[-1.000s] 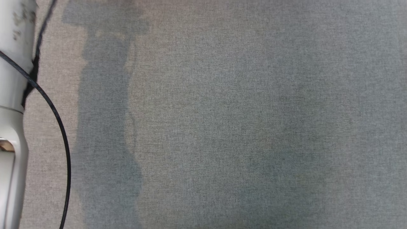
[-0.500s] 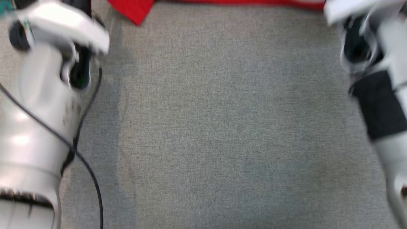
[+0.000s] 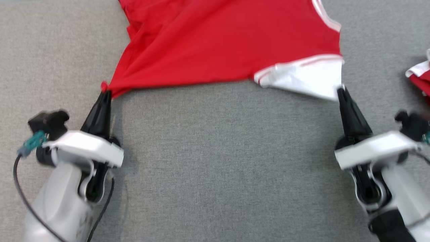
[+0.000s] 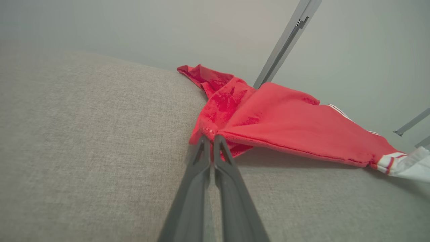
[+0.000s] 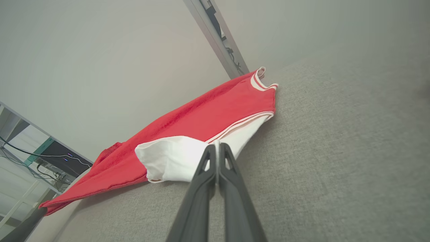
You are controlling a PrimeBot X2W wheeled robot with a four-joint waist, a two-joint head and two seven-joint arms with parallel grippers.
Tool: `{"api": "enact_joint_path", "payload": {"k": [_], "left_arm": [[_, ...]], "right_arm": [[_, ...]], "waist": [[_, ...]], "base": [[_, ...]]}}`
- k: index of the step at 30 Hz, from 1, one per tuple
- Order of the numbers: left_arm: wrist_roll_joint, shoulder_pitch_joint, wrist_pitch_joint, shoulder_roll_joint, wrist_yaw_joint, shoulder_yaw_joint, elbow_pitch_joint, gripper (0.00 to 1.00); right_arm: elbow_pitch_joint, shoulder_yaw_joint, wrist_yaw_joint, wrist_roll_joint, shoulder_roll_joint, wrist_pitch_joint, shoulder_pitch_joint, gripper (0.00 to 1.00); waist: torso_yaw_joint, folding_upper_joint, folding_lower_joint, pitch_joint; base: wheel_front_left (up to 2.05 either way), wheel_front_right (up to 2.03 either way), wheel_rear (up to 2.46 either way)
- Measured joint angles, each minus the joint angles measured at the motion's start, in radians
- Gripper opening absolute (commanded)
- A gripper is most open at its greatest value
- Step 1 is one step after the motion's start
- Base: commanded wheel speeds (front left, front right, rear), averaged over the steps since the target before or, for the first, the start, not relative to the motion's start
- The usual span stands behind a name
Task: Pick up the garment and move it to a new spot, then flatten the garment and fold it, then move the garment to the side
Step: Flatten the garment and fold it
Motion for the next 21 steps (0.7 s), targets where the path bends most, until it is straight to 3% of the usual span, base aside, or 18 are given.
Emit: {"api": "enact_joint_path", "payload": {"k": [4, 13, 21], "left_arm": [[0.019, 0.124, 0.000, 0.042, 0.026, 0.016, -0.110, 0.00], [0.014, 0.410, 0.098, 0.143, 0.152, 0.033, -0.459, 0.00], [0.007, 0.613, 0.214, 0.226, 0.277, 0.058, -0.731, 0.00]], "right_arm": [[-0.109, -0.070, 0.000, -0.045, 0.001, 0.009, 0.165, 0.00], [-0.514, -0.313, 0.000, -0.207, 0.139, 0.207, 0.602, 0.00], [-0.779, -0.377, 0.000, -0.261, 0.174, 0.397, 0.823, 0.00]], "waist": [[-0.005, 0.0000, 0.0000, -0.043], [-0.002, 0.0000, 0.0000, -0.156], [-0.019, 0.0000, 0.0000, -0.226]], "base": [[0.00, 0.00, 0.00], [0.00, 0.00, 0.00], [0.00, 0.00, 0.00]]}}
